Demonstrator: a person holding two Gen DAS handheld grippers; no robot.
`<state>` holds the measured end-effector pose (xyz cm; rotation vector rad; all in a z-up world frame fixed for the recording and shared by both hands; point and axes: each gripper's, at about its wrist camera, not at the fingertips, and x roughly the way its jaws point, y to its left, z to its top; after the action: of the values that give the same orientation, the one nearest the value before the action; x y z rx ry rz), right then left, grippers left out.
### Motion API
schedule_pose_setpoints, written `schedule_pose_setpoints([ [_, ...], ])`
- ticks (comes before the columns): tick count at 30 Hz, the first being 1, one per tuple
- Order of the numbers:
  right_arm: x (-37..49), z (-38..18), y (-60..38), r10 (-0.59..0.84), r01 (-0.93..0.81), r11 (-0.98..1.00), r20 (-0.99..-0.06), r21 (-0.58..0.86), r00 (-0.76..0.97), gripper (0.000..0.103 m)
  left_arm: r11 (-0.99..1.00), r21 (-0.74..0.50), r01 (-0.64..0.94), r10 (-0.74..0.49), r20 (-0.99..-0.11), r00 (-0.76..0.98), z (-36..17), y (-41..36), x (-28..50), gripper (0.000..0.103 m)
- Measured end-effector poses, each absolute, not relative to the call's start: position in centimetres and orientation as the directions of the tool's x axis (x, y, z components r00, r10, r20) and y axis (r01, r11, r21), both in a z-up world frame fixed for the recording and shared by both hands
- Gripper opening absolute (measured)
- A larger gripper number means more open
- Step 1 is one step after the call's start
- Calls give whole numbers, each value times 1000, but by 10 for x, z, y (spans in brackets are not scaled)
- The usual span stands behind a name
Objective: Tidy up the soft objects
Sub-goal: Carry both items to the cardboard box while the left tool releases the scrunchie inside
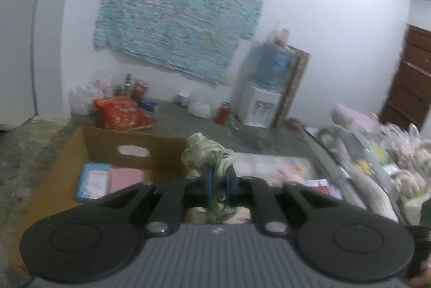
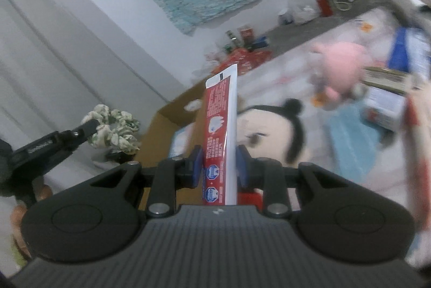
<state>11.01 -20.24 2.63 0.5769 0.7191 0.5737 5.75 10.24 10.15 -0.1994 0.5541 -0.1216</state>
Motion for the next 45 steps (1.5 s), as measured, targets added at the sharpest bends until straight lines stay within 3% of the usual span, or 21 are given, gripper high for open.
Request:
schedule_pose_setpoints([
  [5, 138, 49, -155, 726, -349, 645, -404, 680, 556, 26, 975, -219, -24, -93, -508, 856, 108, 149, 69, 10],
  [10, 174, 63, -103, 765, -375, 612, -398, 696, 507, 26, 972, -230, -44, -95, -559, 824, 95, 181, 102, 10],
  [19, 235, 53, -57, 782, -356, 592, -408, 723, 472, 26, 966, -258, -18, -174, -702, 690, 40, 208, 200, 10],
  [32, 292, 13, -51, 756, -285, 624, -469, 728, 457, 26, 950, -306, -65, -226, -815, 534, -60, 215, 300, 14],
  [35, 302, 12, -42, 761, -272, 618, -475, 738, 442, 26, 958, -277, -73, -204, -839, 504, -76, 217, 312, 28],
  [39, 307, 24, -30, 766, -271, 609, -464, 746, 444, 26, 956, -275, -97, -194, -848, 493, -83, 226, 315, 55],
  [45, 307, 35, -2, 734, -250, 647, -500, 720, 459, 26, 932, -333, -146, -214, -828, 518, -71, 245, 307, 62],
])
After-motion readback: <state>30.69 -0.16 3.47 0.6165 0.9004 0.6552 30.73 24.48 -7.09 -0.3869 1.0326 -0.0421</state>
